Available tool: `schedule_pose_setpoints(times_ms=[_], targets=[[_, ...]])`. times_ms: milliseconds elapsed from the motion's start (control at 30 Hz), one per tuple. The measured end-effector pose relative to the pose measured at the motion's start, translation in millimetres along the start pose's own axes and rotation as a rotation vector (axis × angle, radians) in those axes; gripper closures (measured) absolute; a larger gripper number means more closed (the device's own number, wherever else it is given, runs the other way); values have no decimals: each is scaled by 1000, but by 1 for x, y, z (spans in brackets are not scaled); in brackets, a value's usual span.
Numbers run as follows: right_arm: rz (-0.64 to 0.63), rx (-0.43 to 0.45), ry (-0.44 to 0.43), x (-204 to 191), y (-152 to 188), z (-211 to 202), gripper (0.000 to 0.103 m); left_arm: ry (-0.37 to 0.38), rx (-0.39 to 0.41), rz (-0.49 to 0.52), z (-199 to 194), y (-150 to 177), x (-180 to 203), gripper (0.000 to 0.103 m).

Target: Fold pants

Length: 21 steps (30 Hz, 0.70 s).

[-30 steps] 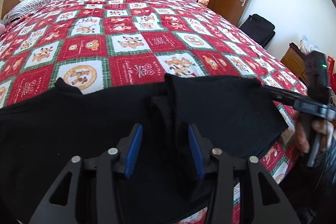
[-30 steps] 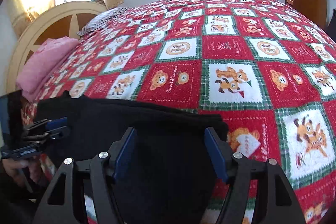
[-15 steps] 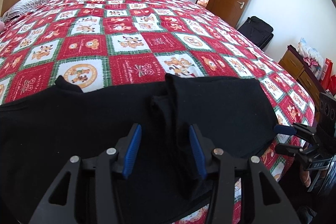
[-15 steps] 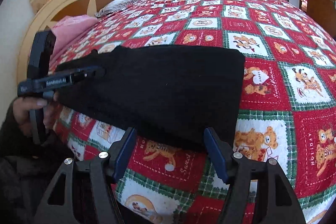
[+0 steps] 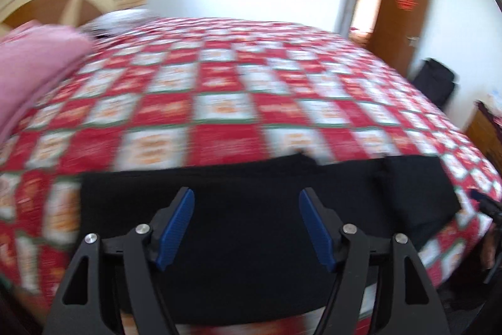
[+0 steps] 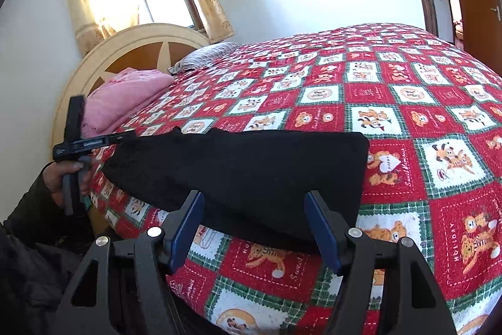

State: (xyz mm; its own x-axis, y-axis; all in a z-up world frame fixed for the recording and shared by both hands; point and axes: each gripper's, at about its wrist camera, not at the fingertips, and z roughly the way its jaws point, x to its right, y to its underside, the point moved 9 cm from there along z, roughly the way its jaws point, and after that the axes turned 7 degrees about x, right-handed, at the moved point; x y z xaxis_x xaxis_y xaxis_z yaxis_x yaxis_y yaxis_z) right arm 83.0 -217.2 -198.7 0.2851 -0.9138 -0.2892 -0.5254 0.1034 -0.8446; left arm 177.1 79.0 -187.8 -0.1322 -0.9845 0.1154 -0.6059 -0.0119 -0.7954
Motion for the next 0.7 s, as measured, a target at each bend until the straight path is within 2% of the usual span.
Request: schedule_pose_setpoints(times_ms=[133, 233, 367, 400, 467, 600, 667, 700], targets=[[26, 25, 22, 6, -2, -2, 35, -137, -13, -86, -5, 16, -83, 32], [40, 23, 32, 12, 0, 0, 35, -136, -12, -201, -5, 27, -122, 32], [36, 9, 46, 13, 4, 4, 35, -73, -11, -307, 4, 37, -129, 35], [35, 7, 48, 12, 4, 5, 35, -62, -19, -311, 9, 41, -126, 35], [33, 6, 49, 12, 5, 6, 35, -59, -36, -301, 17, 45, -122, 41], [28, 3, 47, 10, 7, 7, 35, -58, -14, -296, 17, 44, -124, 41], [23, 1, 48, 9, 8, 7, 35, -42, -21, -294, 15, 43, -121, 50], [22, 0, 47, 9, 8, 7, 35, -42, -25, -286, 14, 43, -121, 50]])
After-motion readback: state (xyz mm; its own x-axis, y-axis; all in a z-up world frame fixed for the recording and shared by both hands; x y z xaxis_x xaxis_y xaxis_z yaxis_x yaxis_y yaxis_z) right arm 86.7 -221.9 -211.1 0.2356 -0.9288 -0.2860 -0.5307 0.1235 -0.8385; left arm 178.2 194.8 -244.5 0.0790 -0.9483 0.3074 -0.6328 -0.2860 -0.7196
